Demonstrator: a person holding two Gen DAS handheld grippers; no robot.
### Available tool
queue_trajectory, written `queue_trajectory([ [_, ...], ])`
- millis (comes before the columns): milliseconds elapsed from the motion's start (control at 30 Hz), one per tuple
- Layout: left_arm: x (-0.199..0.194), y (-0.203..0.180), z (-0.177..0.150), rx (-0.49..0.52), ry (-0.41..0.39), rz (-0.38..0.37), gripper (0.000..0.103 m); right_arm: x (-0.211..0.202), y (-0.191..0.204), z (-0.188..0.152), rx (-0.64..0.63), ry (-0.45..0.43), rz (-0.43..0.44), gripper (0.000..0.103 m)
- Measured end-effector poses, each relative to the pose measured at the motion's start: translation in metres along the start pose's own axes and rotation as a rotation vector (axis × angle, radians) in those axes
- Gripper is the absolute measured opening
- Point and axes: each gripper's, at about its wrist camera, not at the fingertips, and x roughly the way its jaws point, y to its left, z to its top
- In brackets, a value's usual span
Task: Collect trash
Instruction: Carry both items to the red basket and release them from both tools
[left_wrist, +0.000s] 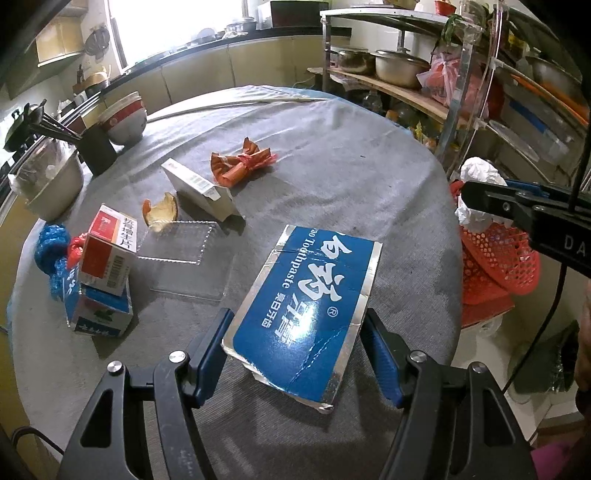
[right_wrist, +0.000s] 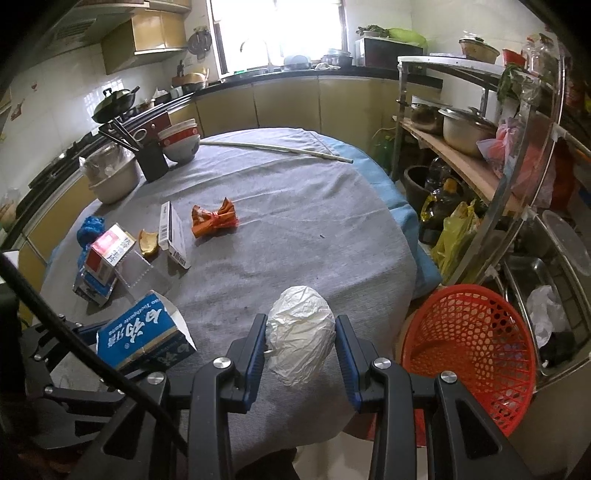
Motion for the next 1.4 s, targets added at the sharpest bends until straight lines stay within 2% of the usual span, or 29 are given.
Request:
queue_trajectory([
  [400, -0.009, -0.007, 0.008, 0.018, -0.011, 0.017, 0.071, -0.007, -0.010, 0.003, 0.021, -0.016, -0.005, 0.039],
  [600, -0.013, -0.022, 0.023, 0.058, -0.020, 0.026, 0.071, -0.010, -0.024, 0.002, 0.050, -0.025, -0.005, 0.039],
  [800, -0.018, -0.060, 0.055, 0.142, -0.053, -0.020, 0.071, -0.012, -0.097, -0.007, 0.223, -0.023, 0.007, 0.039],
  [933, -0.011, -0.109, 0.084, 0.222, -0.069, -0.124, 0.071, -0.010, -0.175, -0.031, 0.436, 0.000, 0.017, 0.039],
  [1133, 0.024, -0.187, 0.110, 0.325, -0.013, -0.254, 0.072, -0.006, -0.264, -0.077, 0.703, 0.043, 0.031, 0.041],
  [1233, 0.048, -0.223, 0.116, 0.362, 0.048, -0.285, 0.074, -0.003, -0.284, -0.091, 0.772, 0.050, 0.062, 0.042],
  [1300, 0.060, -0.234, 0.116, 0.372, 0.087, -0.299, 0.074, 0.000, -0.291, -0.095, 0.799, 0.060, 0.087, 0.056],
  [1367, 0.071, -0.245, 0.117, 0.384, 0.116, -0.305, 0.074, 0.003, -0.298, -0.098, 0.833, 0.060, 0.119, 0.062],
  [1400, 0.075, -0.246, 0.119, 0.384, 0.124, -0.302, 0.074, 0.003, -0.300, -0.098, 0.844, 0.058, 0.119, 0.062],
])
